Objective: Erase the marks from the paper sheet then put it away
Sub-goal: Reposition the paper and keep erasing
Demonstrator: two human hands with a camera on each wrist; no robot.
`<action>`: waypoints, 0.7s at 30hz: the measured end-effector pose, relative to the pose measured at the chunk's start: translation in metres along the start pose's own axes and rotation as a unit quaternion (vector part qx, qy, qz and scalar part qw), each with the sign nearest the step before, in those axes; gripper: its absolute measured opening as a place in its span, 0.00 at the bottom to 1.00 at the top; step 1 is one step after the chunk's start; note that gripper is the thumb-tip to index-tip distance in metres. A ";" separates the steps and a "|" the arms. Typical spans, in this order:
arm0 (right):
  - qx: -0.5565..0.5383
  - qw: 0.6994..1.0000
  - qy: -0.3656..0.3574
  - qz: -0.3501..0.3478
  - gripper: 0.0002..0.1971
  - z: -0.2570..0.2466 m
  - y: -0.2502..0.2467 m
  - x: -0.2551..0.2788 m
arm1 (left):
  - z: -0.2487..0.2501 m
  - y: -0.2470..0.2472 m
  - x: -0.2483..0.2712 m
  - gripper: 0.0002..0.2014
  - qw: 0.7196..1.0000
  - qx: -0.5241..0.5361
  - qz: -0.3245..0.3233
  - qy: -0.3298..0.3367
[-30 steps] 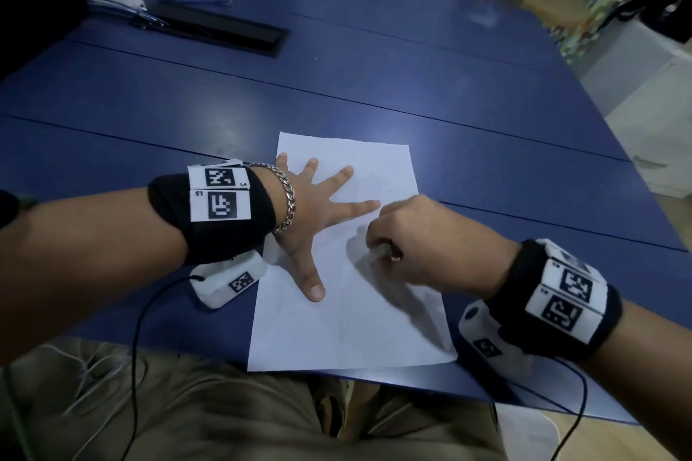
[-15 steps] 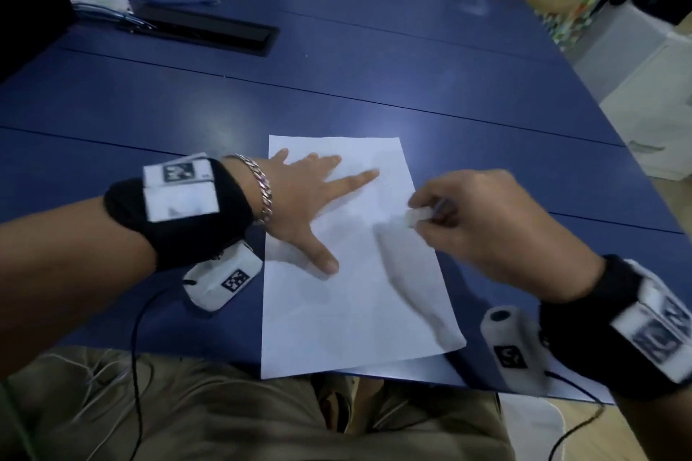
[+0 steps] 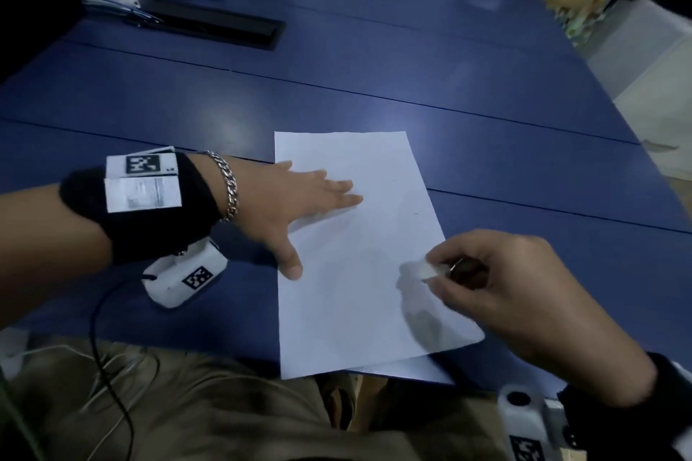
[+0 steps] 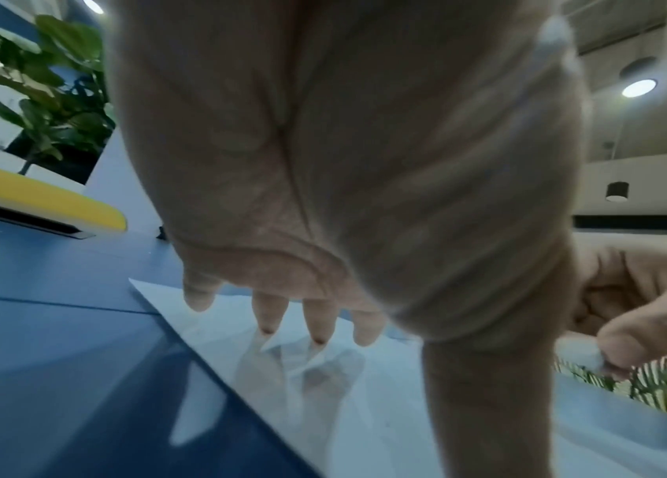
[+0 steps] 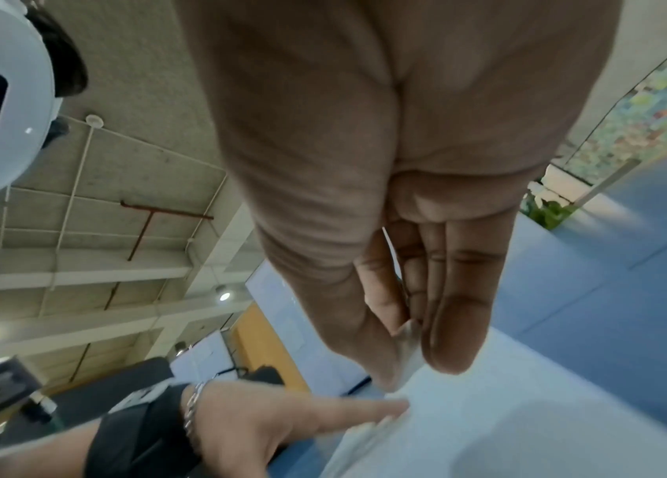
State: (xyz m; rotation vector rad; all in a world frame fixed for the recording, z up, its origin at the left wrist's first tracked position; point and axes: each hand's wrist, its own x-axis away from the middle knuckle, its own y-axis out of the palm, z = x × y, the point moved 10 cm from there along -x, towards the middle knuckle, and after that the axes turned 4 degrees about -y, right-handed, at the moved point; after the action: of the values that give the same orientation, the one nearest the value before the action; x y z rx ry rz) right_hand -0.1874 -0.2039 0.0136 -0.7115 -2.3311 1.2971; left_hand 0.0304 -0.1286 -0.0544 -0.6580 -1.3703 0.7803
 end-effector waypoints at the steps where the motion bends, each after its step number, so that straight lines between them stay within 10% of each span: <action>1: 0.027 0.999 -0.007 -0.029 0.09 -0.002 0.009 -0.003 | 0.002 -0.001 -0.001 0.64 1.000 -0.007 0.012 -0.007; 9: 0.070 0.996 -0.031 -0.044 0.06 -0.005 -0.004 -0.033 | 0.020 -0.027 -0.006 0.59 0.988 -0.068 0.134 -0.032; 21: 0.159 0.978 -0.115 -0.069 0.07 -0.041 0.034 -0.079 | 0.013 0.005 -0.020 0.71 0.998 -0.036 0.025 -0.055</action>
State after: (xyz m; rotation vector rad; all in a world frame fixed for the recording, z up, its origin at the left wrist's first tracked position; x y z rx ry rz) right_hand -0.0934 -0.2090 -0.0014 -0.3047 -2.2159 1.7100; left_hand 0.0167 -0.1426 -0.0689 -0.7162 -1.4923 0.8210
